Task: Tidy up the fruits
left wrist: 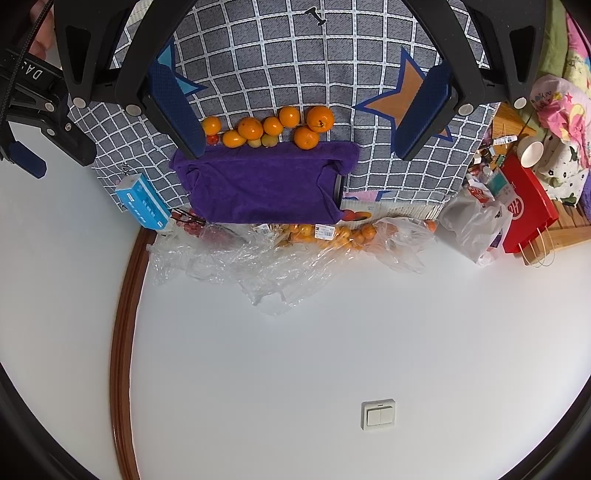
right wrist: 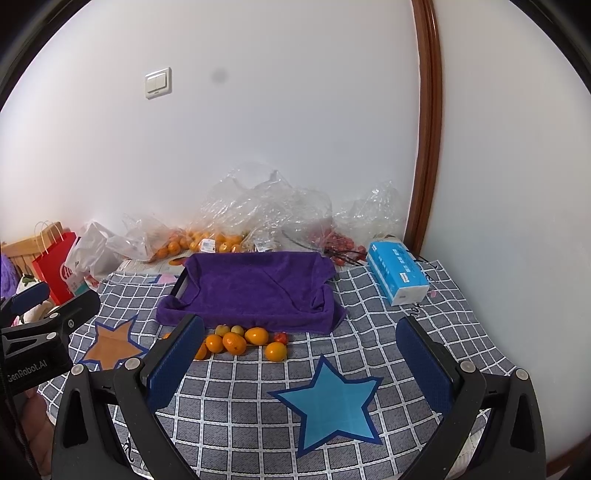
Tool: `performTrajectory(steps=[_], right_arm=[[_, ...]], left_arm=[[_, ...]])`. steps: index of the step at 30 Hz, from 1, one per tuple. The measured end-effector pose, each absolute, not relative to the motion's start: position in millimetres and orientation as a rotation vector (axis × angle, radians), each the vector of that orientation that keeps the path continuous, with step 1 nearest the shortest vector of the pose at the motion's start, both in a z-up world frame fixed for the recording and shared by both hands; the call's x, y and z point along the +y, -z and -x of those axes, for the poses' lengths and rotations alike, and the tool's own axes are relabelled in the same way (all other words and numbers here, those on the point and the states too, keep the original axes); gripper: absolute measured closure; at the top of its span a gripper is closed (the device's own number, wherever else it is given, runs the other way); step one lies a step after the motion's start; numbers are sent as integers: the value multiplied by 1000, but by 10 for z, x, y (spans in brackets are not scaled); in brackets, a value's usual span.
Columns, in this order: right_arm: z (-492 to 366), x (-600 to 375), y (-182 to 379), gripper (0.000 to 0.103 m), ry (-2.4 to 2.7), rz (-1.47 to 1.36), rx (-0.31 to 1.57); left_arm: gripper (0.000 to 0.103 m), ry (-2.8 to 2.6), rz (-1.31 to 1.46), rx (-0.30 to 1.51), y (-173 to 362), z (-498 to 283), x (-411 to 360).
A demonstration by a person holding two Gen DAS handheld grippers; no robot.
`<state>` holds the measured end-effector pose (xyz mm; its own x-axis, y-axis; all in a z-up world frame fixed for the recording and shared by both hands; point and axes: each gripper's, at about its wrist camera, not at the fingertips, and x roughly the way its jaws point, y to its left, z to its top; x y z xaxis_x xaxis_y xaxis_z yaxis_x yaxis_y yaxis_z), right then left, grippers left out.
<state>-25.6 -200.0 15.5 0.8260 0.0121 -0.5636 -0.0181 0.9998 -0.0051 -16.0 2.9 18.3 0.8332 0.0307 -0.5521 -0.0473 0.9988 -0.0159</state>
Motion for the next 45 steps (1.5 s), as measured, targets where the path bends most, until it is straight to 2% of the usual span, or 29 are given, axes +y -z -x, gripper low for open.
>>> performTrajectory(steps=[32,41,45], right_arm=[[176,-1963,-135,1,4,33,587],[-161,-2027,182,1,6,26,604],[-449,-2025,492,1,-36,9,711]], left_arm=[[1,-56,44,582,-173,59,65],[1,-102,78,647,141,-274,345],[1,-111,87,705,381,-447,510]])
